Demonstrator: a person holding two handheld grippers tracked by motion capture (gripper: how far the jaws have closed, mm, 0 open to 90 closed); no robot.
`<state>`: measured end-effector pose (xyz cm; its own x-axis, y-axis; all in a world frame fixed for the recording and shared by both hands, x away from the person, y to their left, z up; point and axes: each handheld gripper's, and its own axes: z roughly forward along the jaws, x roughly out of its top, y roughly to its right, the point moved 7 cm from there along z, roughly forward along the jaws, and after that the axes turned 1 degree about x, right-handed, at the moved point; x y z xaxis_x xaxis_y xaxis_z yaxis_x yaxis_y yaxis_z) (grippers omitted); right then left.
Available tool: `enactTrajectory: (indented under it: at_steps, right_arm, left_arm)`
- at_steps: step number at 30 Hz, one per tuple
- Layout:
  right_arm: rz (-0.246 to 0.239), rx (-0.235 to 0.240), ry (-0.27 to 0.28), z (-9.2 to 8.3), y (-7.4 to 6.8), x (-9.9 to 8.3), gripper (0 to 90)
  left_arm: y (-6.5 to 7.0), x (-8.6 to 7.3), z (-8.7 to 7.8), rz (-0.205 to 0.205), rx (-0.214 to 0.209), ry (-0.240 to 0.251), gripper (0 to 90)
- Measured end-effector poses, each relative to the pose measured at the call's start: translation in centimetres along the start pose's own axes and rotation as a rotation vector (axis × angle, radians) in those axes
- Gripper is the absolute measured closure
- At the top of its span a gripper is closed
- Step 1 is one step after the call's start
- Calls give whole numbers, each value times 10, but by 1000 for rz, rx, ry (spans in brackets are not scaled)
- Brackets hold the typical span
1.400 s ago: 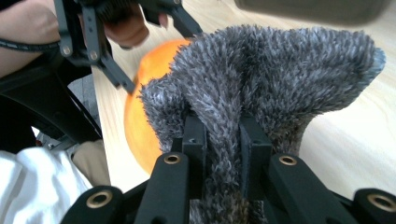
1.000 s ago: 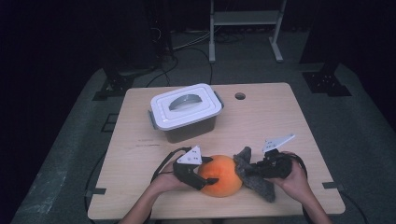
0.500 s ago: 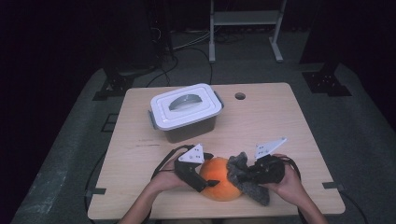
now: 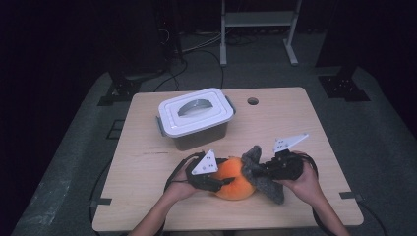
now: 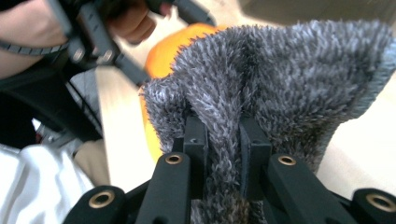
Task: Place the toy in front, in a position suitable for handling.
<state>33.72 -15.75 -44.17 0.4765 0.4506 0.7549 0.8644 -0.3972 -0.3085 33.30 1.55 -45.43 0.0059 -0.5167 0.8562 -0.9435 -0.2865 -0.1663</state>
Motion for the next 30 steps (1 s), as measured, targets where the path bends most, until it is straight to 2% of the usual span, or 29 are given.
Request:
enactTrajectory:
  at_steps: [3, 5, 8, 10, 12, 13, 15, 18, 23, 27, 30]
  right_arm:
    - [5, -4, 2, 5, 5, 6, 757]
    - [5, 12, 2, 10, 4, 5, 757]
    - [-8, 60, -40, 17, -4, -3, 755]
    - [-29, 102, -57, 18, -13, -9, 755]
    - [-53, 104, -74, 16, -20, -13, 754]
    - [-57, 102, -75, 15, -21, -15, 754]
    - [-56, 96, -76, 12, -22, -19, 753]
    - [-28, 76, -70, 4, -16, -22, 752]
    - [-29, 33, -18, -6, -12, -7, 753]
    - [-56, 23, -21, 4, -16, 8, 750]
    - [-55, 27, -32, 13, -15, 10, 750]
  left_arm:
    - [2, -3, 0, -18, -9, -16, 331]
    - [0, -3, -3, -33, -25, -21, 272]
    - [1, 1, -6, -67, -62, -9, 152]
    - [3, 3, -4, -71, -81, -14, 72]
    - [6, 2, -1, -78, -104, -22, 38]
    - [9, -2, 3, -80, -120, -46, 32]
    - [12, -7, 7, -70, -116, -64, 28]
    - [12, -8, 8, -84, -109, -73, 30]
    - [14, -9, 7, -81, -122, -64, 26]
    - [16, -13, 9, -52, -109, -99, 0]
    - [15, -14, 7, -57, -108, -106, 0]
